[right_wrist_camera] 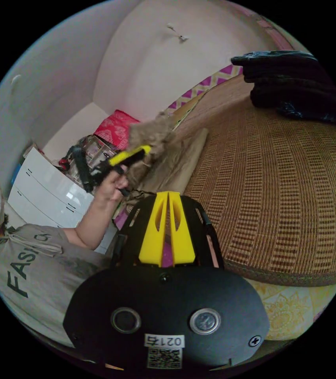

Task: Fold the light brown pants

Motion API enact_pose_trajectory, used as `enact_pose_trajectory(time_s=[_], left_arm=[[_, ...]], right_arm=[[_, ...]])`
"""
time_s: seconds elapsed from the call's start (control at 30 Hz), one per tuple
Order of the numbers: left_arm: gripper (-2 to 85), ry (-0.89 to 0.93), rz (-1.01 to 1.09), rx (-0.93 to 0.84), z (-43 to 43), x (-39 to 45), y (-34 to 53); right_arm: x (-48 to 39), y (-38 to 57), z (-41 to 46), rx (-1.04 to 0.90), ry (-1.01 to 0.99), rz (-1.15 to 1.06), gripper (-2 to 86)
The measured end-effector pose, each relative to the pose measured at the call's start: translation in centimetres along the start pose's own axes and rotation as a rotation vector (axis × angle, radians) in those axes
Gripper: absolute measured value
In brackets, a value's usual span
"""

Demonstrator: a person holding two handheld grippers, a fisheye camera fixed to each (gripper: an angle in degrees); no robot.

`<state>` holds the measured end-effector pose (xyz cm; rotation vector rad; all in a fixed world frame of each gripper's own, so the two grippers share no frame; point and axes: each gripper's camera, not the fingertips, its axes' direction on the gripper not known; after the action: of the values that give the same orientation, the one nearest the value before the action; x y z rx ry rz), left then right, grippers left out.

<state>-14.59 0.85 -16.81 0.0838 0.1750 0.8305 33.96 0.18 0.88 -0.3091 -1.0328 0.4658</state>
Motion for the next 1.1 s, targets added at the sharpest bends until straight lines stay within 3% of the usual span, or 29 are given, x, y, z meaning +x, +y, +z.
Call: enact_pose_trajectory(time_s=[0.17, 0.33, 0.47, 0.53, 0.7, 0.83, 1.0, 1.1], left_arm=[[3.1, -0.063, 0.024, 0.076, 0.1, 1.5, -1.2], [6.4, -0.042, 0.169, 0.004, 3.1, 3.1, -1.9], [6.9, 0.168, 0.131, 0.100, 0.5, 0.5, -1.4], [6.5, 0.245, 0.002, 0.134, -0.6, -3.7, -0.3], [9.4, 0.148, -0.377, 0.082, 0.0, -16.9, 3.7], [15.0, 0.371, -0.680, 0.014, 4.9, -27.2, 9.0], [15.4, 0.558, -0.764, -0.078, 11.0, -30.7, 11.8], [11.9, 0.640, -0.786, -0.044, 12.6, -31.5, 12.3]], right_arm=[[1.0, -1.9, -0.5, -0.011, 0.009, -0.015, -0.5], [2.0, -6.5, 0.0, -0.003, 0.007, -0.041, -0.1], [2.6, -11.1, 0.7, 0.017, 0.040, -0.041, 2.2], [3.7, -14.8, 2.2, 0.002, 0.031, -0.004, 6.1], [7.4, -21.9, 7.4, -0.092, -0.013, 0.142, 11.9], [9.8, -26.1, 11.7, -0.176, 0.025, 0.242, 13.9], [11.9, -28.9, 15.1, -0.223, -0.085, 0.332, 14.7], [12.6, -30.4, 18.1, -0.292, -0.150, 0.349, 14.1]])
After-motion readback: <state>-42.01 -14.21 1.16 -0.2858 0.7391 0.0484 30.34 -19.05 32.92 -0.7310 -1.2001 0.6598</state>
